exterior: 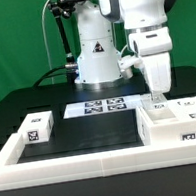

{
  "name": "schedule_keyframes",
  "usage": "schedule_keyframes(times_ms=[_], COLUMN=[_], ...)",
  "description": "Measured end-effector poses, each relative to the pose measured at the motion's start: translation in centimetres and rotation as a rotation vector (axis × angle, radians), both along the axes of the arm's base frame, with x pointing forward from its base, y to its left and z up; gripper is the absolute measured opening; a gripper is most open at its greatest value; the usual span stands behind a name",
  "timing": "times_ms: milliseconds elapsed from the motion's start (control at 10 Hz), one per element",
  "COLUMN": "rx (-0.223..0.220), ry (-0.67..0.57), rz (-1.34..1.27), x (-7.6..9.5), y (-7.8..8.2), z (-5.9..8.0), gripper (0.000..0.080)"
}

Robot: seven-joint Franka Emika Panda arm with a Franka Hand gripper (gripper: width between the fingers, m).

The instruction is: Assemble cabinet

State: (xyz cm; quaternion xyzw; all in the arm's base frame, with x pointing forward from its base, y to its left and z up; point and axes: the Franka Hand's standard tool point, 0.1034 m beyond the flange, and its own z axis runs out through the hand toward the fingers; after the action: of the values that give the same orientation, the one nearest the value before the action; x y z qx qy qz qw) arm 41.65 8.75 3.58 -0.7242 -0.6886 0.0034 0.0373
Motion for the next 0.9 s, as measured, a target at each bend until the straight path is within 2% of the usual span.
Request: schedule_keyframes(times_ms=[300, 700, 900], rx=[-0.022, -0.023, -0.022], ry=[-0.001, -0.002, -0.006], rz=[-0.004, -0.02, -0.027], x=[0.8, 2.7, 3.6], y=[-0.8, -2.4, -2.6], z=[1.6, 2.1, 2.3], gripper=[0.007, 0.007, 0.007])
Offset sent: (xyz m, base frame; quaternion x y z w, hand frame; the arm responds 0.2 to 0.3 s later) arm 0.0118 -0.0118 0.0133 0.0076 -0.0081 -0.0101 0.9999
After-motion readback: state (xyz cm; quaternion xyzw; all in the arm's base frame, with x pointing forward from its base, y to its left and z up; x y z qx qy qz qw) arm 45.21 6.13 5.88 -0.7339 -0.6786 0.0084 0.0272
